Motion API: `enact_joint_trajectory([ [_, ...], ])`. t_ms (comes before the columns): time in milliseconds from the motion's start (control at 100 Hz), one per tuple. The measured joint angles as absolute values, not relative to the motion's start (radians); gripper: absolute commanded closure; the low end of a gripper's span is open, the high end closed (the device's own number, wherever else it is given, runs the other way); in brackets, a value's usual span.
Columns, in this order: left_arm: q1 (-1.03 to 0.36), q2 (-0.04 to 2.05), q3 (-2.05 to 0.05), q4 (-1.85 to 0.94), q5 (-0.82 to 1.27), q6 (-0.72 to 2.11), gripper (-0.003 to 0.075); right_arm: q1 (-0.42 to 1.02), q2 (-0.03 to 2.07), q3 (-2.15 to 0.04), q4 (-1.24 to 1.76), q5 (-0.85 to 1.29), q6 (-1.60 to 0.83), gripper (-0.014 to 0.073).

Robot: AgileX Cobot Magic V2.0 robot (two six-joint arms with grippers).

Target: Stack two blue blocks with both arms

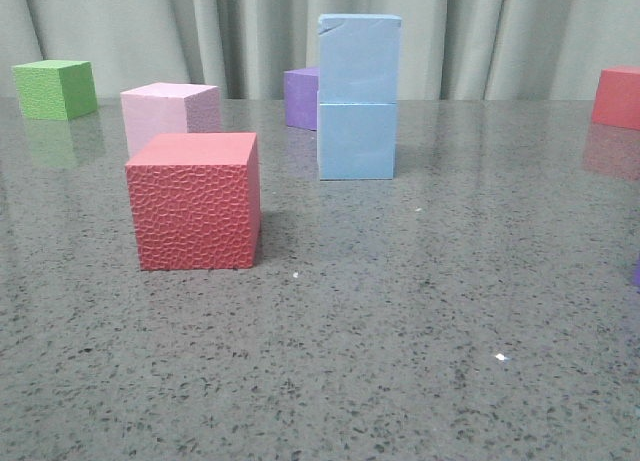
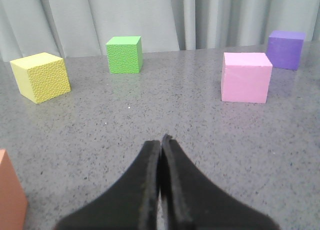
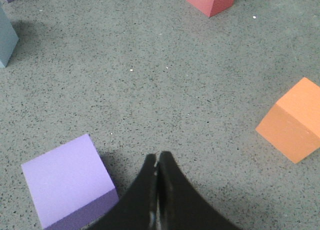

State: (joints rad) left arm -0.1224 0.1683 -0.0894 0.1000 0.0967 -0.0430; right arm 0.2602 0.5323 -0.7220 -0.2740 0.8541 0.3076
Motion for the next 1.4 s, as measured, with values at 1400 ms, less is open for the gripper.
enact_joint_trajectory([
  [1400, -0.122, -0.004, 0.000, 0.103, 0.057, -0.046, 0.0739, 0.260, 0.532, -0.722, -0.274, 0.856, 0.308, 0.0661],
])
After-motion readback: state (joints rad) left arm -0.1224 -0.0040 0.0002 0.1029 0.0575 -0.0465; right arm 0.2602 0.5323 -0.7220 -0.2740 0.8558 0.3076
